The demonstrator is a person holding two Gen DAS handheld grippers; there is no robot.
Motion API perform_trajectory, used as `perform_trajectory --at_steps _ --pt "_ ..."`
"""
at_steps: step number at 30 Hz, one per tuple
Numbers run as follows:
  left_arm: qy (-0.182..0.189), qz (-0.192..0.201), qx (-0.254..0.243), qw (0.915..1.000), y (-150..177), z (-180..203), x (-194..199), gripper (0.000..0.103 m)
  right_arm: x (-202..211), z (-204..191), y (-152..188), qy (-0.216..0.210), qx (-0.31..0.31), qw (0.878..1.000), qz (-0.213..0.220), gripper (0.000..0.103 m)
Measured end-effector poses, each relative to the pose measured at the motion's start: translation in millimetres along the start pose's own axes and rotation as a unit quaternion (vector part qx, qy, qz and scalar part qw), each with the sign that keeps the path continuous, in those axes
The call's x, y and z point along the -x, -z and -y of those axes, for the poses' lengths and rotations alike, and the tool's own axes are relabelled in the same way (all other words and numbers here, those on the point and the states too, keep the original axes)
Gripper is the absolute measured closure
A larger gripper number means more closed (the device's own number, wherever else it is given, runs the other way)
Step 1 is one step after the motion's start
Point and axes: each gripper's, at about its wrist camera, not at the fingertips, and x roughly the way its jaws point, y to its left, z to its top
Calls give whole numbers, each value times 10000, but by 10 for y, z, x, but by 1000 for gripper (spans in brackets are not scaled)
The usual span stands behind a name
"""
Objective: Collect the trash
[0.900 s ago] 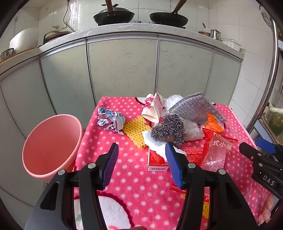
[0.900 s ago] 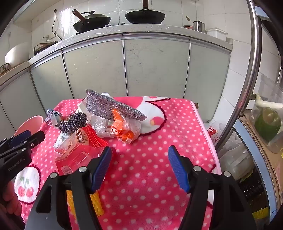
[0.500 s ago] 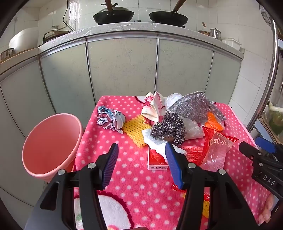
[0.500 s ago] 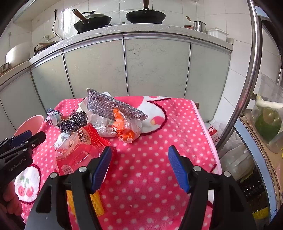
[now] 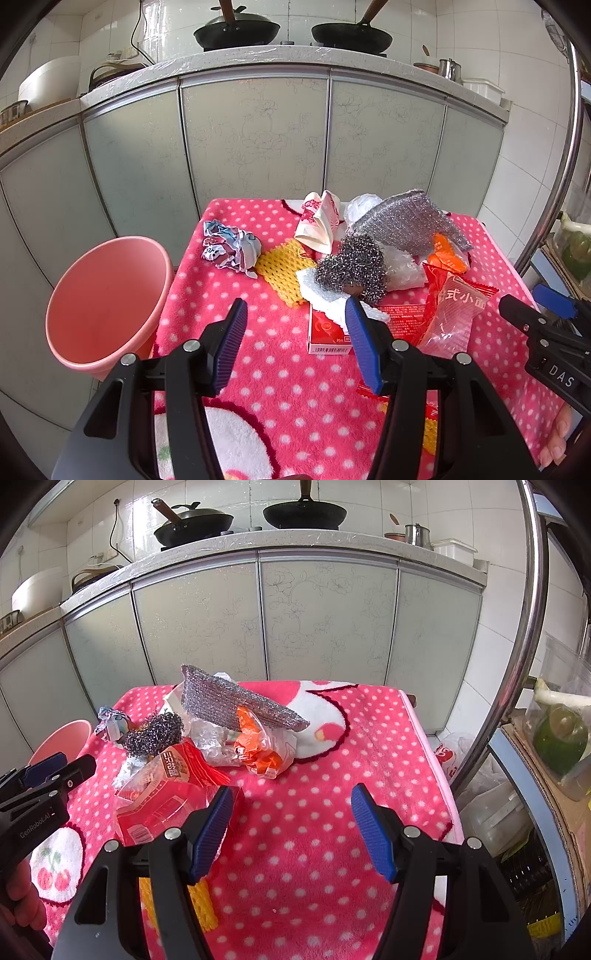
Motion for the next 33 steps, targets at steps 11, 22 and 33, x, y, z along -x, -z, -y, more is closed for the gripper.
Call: perform_trajectory --at_steps 11,22,33 --pt "0 -13 11 10000 11 -23 -29 48 -10 -1 1 0 4 10000 -16 38" --pt "-3 -24 10 10000 6 -1 -19 48 -31 -13 4 1 8 10000 -31 38" --pt "0 -64 48 10000 -2 -6 -58 48 -26 -9 10 -2 9 10000 -37 38"
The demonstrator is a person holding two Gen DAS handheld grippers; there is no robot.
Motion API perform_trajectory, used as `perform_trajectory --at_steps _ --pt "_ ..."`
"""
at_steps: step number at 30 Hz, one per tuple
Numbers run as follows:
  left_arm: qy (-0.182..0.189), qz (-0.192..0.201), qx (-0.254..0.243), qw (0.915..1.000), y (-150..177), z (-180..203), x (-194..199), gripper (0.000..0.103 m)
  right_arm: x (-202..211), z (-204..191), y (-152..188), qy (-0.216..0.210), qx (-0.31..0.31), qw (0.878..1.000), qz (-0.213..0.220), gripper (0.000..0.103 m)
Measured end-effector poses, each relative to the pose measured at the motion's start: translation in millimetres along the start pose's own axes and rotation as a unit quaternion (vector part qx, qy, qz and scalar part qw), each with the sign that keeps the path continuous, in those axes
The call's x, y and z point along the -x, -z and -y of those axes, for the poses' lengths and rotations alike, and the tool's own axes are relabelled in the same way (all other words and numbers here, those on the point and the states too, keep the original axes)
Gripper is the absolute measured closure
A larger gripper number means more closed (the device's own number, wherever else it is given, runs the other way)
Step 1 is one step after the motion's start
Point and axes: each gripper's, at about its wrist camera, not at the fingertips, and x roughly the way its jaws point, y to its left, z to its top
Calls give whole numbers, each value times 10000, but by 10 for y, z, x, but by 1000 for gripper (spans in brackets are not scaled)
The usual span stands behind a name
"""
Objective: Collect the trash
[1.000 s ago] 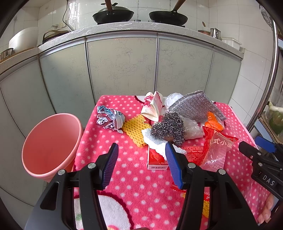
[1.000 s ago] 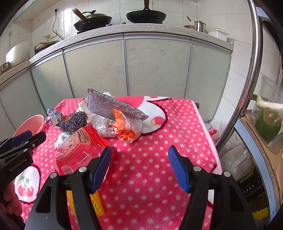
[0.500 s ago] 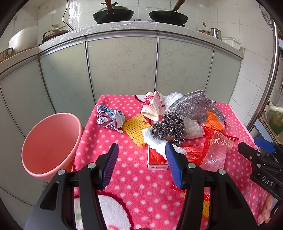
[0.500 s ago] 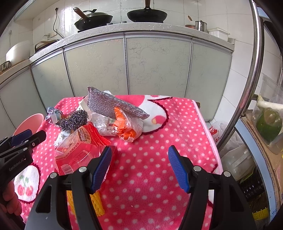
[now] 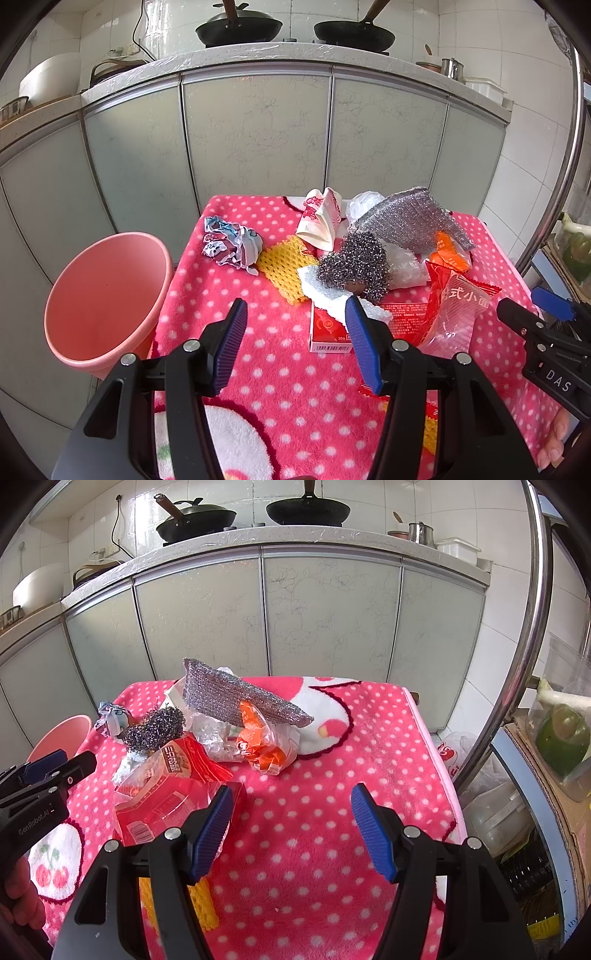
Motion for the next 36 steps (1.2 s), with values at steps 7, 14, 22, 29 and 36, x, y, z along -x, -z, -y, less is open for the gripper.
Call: perform_trajectory --at_steps 7,14,22,29,36 --pt "2 -7 15 10000 -5 -12 6 48 -5 -22 26 -21 38 10000 0 38" --pt "6 -18 18 10000 -6 -13 4 48 -2 -54 26 -68 71 9999 -26 38" --pt "9 -25 29 10000 -3 -29 7 48 18 -76 26 -136 124 9998 -32 38" --pt "14 -54 51 10000 6 -49 2 48 23 -106 34 -193 171 9997 -48 38" --pt "29 -72 70 9999 21 -75 -19 48 21 -129 36 -259 206 9994 -61 38"
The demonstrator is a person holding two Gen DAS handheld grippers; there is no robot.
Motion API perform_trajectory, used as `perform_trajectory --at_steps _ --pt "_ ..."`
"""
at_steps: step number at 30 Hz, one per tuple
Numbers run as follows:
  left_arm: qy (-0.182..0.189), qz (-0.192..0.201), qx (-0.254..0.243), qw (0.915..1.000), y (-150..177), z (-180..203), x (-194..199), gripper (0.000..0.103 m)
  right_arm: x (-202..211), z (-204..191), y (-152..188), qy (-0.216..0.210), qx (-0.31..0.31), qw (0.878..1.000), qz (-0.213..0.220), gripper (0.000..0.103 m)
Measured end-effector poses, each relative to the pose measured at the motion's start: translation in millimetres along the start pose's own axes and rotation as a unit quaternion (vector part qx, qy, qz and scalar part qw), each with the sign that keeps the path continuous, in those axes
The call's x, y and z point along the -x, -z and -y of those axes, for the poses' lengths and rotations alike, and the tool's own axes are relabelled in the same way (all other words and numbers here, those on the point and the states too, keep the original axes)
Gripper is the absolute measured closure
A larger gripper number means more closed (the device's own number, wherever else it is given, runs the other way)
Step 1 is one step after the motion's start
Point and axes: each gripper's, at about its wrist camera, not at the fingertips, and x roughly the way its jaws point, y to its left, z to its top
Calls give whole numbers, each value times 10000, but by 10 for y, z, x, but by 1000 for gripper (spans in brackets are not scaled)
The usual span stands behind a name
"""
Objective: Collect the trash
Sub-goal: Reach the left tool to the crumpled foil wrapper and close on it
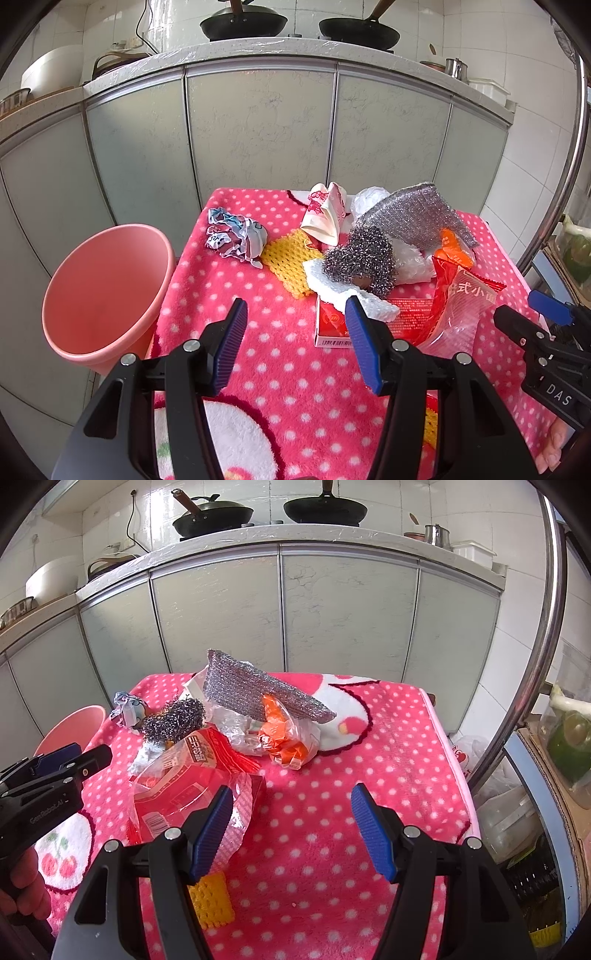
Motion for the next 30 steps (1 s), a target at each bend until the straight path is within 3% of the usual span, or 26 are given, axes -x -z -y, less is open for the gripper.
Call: perform_trajectory --at_steps 13,14,18,25,30 --pt "68 -173 219 9996 58 -290 -32 48 17 -83 14 -362 133 9993 -19 38" --pt "80 -179 239 9995 67 -316 -28 48 12 -90 14 -387 140 9991 -39 43" --pt "6 -150 229 9996 74 -421 -10 48 -13 -107 25 -525 144 9985 -100 44" --pt "31 -149 499 9986 -179 -695 -113 48 -39 -173 20 -707 261 9970 -158 45" --pt "142 -215 704 9972 -382 -817 -275 48 65 -82 -120 -860 119 9962 65 45"
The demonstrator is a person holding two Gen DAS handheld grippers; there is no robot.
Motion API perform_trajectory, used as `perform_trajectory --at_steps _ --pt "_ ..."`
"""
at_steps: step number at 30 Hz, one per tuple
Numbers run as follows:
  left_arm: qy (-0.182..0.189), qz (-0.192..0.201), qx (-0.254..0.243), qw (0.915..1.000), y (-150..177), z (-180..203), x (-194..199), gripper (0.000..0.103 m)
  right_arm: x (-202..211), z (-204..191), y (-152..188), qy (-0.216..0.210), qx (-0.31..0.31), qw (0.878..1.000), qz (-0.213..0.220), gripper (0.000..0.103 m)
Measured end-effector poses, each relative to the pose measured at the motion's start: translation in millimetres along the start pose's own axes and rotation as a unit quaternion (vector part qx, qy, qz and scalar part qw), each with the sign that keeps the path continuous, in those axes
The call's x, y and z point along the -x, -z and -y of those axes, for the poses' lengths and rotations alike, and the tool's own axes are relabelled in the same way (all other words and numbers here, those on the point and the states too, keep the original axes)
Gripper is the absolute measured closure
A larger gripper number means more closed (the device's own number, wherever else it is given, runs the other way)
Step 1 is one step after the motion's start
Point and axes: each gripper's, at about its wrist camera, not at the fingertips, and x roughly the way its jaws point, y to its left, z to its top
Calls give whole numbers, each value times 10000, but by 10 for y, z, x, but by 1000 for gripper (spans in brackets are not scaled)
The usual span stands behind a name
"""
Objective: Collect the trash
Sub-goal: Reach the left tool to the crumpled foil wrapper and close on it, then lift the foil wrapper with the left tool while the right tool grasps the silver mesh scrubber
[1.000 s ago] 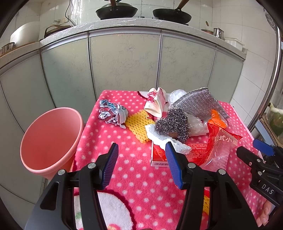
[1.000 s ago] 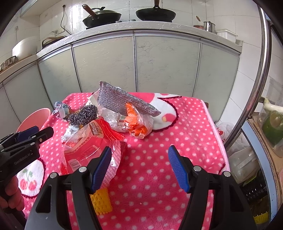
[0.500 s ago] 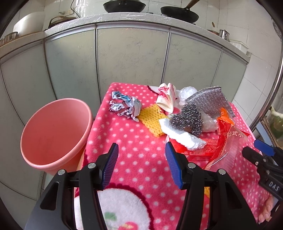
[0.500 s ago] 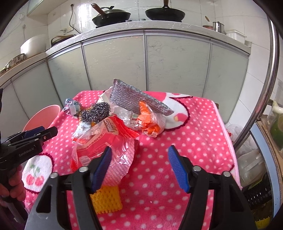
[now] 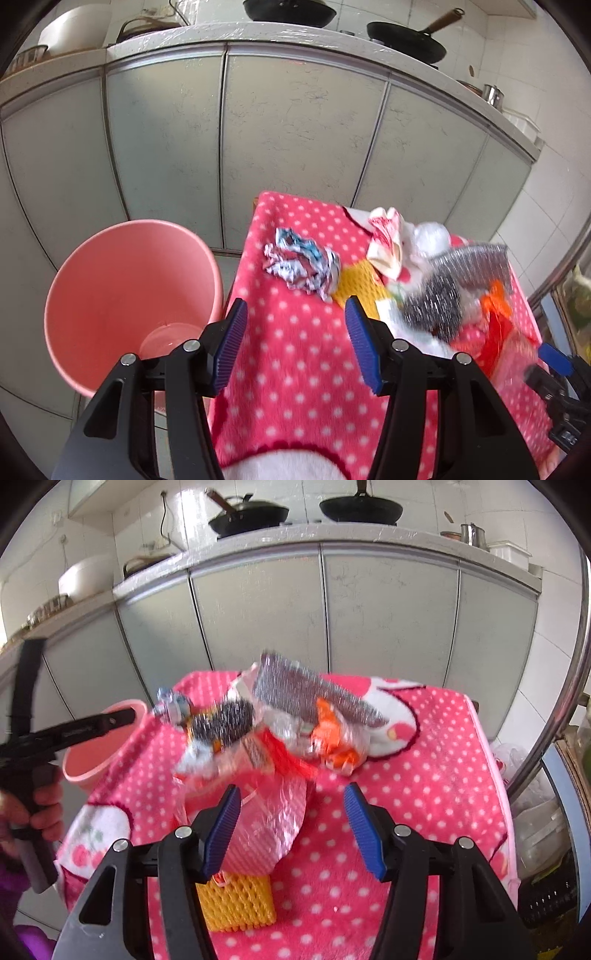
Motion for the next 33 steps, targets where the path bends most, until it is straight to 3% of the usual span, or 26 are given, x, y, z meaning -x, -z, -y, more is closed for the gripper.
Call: perform_trajectory --at_steps 15,19,23,26,33 --pt "294 -208 372 9987 -183 -116 -537 48 -59 261 -227 91 -200 9998 20 45" --pt "483 -363 374 9975 -163 -142 -667 63 -105 345 -309 53 -328 9994 11 45" --pt "613 -284 354 9971 -182 -116 -681 69 -137 394 -369 -3 -421 9991 -2 45" --pt "650 -217 235 9974 -197 -83 -674 90 -176 380 -409 35 -330 9994 -18 45" --pt "608 -176 34 9980 -179 4 -653 93 -350 264 -528 -53 -13 9999 -144 45"
